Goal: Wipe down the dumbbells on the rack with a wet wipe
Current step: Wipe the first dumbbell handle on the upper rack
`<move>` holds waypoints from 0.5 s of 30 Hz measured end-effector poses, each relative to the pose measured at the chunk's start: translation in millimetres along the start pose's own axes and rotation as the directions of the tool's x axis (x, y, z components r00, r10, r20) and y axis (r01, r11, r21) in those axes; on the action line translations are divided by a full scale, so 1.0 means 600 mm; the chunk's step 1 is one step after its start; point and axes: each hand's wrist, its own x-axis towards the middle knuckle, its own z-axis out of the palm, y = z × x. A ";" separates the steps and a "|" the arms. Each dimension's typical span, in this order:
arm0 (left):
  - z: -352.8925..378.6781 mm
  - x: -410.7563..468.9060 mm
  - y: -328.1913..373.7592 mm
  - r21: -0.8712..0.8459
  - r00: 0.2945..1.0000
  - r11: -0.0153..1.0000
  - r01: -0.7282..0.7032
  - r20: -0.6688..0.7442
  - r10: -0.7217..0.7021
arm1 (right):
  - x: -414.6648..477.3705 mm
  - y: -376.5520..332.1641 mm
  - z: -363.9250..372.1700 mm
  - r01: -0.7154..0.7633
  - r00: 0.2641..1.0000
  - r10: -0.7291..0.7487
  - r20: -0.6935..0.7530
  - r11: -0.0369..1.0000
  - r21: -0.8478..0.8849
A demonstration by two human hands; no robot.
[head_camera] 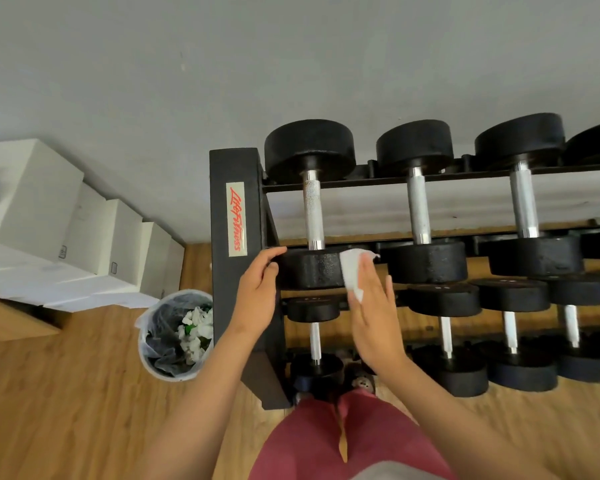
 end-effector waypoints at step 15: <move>0.050 0.029 0.030 0.024 0.967 0.998 0.062 -0.247 -0.054 | 0.077 -0.064 -0.106 -0.249 0.961 0.260 0.090 0.681 0.689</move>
